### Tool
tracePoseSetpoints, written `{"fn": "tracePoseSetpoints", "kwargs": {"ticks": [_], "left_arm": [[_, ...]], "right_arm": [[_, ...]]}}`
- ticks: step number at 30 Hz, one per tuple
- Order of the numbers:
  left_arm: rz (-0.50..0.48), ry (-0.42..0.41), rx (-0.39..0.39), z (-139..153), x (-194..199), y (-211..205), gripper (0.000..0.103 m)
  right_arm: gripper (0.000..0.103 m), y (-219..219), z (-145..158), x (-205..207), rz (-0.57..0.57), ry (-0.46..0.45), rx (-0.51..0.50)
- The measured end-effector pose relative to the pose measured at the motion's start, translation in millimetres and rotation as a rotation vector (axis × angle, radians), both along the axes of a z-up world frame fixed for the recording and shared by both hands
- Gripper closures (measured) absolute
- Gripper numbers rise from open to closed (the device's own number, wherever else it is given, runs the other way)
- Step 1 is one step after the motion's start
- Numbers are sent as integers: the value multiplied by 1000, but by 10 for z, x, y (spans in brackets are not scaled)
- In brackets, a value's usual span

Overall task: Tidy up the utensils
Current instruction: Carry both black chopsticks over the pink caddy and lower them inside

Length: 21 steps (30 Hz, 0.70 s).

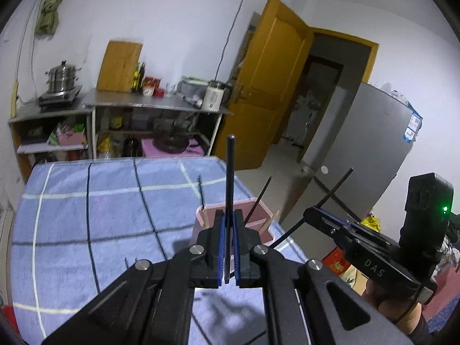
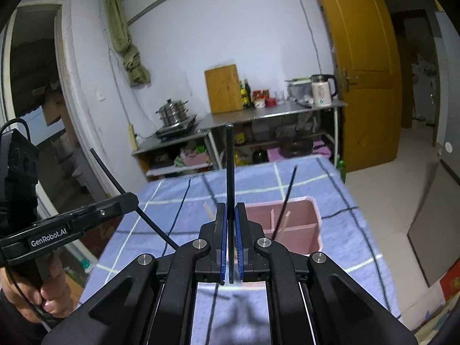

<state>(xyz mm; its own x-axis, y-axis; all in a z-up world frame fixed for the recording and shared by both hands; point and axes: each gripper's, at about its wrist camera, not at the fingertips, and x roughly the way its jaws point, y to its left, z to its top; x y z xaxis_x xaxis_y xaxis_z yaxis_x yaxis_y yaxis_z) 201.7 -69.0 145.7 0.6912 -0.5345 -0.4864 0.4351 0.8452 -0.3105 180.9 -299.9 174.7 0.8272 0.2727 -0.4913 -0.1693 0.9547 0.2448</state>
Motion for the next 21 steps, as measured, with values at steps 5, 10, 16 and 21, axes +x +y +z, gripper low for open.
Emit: {"fn": "tracePoseSetpoints", "kwargs": {"ticks": [5, 10, 16, 21], "left_arm": [[-1, -31, -13, 134, 162, -93, 98], [2, -30, -14, 71, 314, -177, 98], [6, -18, 23, -140, 427, -308, 98], [8, -1, 49, -322, 531, -383, 98]], "right_arm": [[98, -133, 143, 91, -33, -35, 4], [98, -190, 144, 227, -47, -46, -4], [98, -174, -94, 379, -53, -6, -7], [98, -169, -254, 472, -51, 14, -11]]}}
